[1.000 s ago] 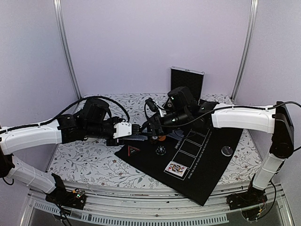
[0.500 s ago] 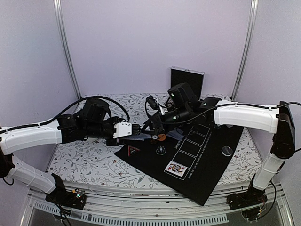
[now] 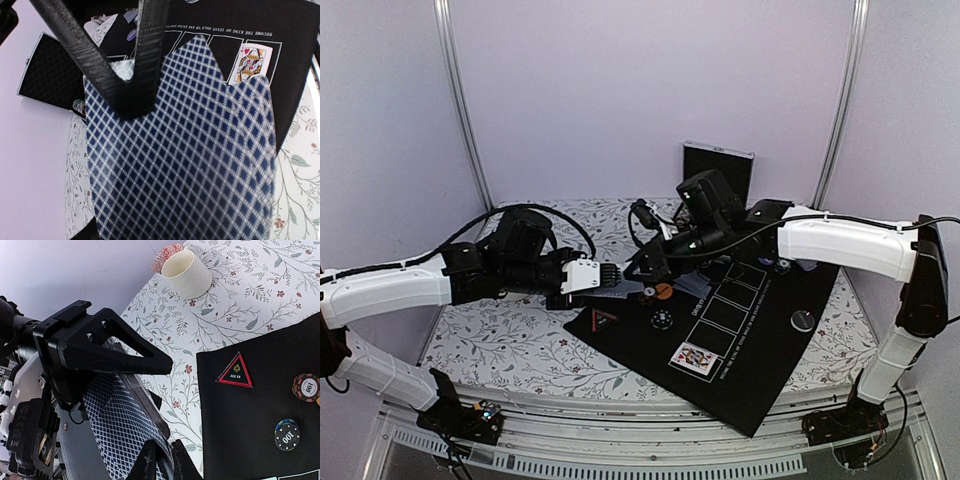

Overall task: Distribute texas hold em gaming equipment
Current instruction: Pick up the poker card from the face-down deck piles.

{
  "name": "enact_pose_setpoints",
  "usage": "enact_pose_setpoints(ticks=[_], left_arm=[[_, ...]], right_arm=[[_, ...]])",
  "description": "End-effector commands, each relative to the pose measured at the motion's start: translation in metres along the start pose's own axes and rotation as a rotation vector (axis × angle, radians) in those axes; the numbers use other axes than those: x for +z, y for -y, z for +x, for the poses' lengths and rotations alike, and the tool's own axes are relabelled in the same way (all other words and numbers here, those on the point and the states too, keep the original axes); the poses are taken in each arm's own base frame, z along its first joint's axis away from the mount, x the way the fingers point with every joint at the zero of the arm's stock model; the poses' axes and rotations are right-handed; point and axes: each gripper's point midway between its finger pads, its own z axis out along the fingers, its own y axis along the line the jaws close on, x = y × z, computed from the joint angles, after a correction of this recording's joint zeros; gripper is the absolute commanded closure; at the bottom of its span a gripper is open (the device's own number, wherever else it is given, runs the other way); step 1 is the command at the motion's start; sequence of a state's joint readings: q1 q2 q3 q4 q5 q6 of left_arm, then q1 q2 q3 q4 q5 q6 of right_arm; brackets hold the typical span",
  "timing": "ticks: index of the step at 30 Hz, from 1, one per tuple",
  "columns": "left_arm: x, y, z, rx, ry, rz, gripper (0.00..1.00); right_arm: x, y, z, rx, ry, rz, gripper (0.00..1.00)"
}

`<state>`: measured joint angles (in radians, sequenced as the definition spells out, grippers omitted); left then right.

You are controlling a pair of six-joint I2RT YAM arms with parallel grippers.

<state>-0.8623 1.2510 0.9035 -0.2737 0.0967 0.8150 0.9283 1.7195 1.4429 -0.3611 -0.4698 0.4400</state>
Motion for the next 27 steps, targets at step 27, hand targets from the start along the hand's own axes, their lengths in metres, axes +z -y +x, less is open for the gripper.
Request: enact_pose_setpoints(ticks=[27], left_arm=[[-0.005, -0.003, -0.015, 0.011, 0.053, -0.015, 0.51]], right_arm=[[-0.032, -0.022, -0.024, -0.049, 0.085, -0.057, 0.98]])
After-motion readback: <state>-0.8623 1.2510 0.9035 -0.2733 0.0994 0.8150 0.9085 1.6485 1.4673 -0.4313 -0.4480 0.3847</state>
